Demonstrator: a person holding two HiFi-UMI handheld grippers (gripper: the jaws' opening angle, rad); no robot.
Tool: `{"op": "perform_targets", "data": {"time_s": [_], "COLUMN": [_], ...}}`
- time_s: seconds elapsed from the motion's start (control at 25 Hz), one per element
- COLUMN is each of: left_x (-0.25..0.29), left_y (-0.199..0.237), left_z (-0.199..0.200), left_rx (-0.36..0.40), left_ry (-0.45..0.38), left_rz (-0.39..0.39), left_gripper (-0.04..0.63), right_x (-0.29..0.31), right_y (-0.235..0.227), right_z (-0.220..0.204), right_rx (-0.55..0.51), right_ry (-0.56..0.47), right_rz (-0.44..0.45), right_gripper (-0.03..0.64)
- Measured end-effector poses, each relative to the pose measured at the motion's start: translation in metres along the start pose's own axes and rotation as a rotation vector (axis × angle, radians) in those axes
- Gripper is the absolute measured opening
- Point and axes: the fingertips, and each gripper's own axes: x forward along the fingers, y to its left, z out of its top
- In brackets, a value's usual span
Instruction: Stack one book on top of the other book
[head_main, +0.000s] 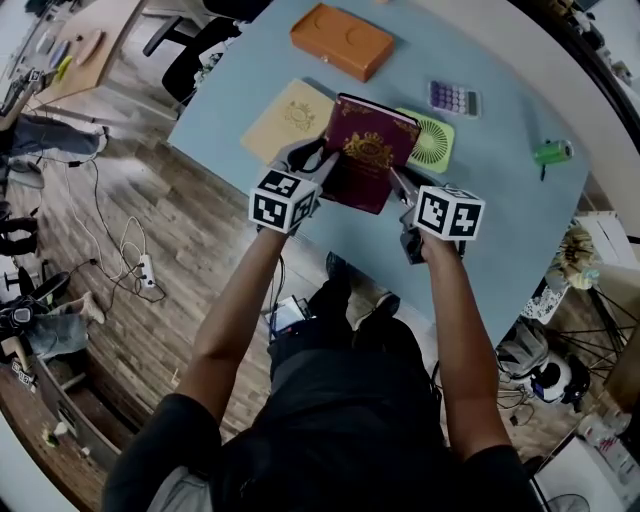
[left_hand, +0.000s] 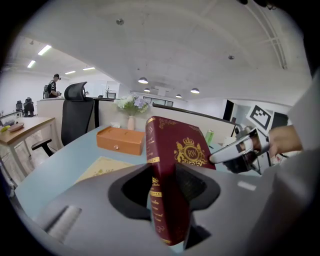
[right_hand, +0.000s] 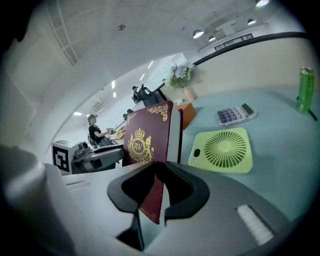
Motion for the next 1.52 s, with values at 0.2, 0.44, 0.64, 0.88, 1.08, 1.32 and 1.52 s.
{"op": "perform_targets", "data": {"time_s": [0.2,0.44,0.64,0.88,1.08,1.32,1.52], "left_x": [-0.009,-0.012,-0.015,-0.005,0.008,0.023,0.029], "left_y": [0.023,0.048,0.093,0.125,0.14,0.155,0.166], "left_z": [-0.001,-0.004,-0.014,-0.022,-0.026,-0.028,-0.02], "left_rx": [-0.007,0.002,-0.024,-0.064,-0.017,0.084,0.137], "left_ry": [0.008,0.036,0.059,0.084,0.144,0.203,0.214], "left_rz": [0.022,0.049,0.073,0.084,0.068,0.039,0.028], "left_gripper": [0.193,0.193,0.19,0.183,0.179,0.176,0.176], "right_x": [0.02,0.045,0.087,0.114,0.125,0.138,0.151], "right_y": [0.016,0.028,0.048,0.063,0.076,0.083,0.087], "right_z": [0.002,-0.002,-0.009,-0.02,-0.03,-0.029,-0.027], "right_rx": [-0.011,-0.009,0.031,0.095,0.144,0.206,0.276], "right_ry": [0.019,0.053,0.089,0.123,0.155,0.144,0.129], "right_rz": [0.019,0.028,0.034,0.043,0.057,0.043,0.034], "right_gripper": [0.062,0.061,0.063,0.064,0.067,0.072,0.072]}}
